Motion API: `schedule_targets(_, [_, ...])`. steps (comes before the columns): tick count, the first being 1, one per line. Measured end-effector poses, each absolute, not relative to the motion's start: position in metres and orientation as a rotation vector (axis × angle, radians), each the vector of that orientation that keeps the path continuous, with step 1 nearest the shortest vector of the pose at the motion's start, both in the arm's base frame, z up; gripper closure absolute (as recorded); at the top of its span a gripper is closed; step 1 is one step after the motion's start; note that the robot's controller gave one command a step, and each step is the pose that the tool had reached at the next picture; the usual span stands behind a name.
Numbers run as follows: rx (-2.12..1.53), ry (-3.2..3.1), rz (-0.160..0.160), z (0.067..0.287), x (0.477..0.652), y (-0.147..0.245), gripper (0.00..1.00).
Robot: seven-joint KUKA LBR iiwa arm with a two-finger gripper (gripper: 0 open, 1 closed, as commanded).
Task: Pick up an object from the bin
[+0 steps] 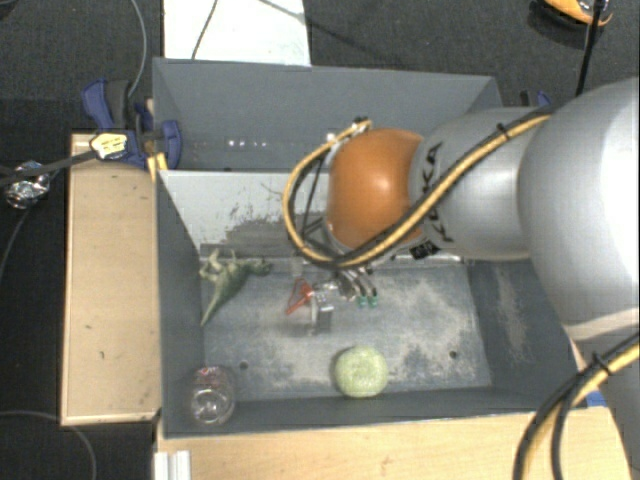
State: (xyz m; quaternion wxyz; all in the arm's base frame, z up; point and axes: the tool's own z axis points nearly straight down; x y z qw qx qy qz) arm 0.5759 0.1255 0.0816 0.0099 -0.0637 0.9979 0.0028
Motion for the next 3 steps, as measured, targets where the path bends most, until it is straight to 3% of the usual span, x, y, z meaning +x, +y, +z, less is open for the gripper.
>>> schedule_targets(1, [0.115, 3.136, 0.004, 0.071, 0.570, 0.120, 1.00])
schedule_targets(2, [0.117, 3.136, 0.004, 0.071, 0.570, 0.120, 1.00])
schedule_targets(3, [0.080, 3.139, 0.004, 0.097, 0.565, 0.116, 1.00])
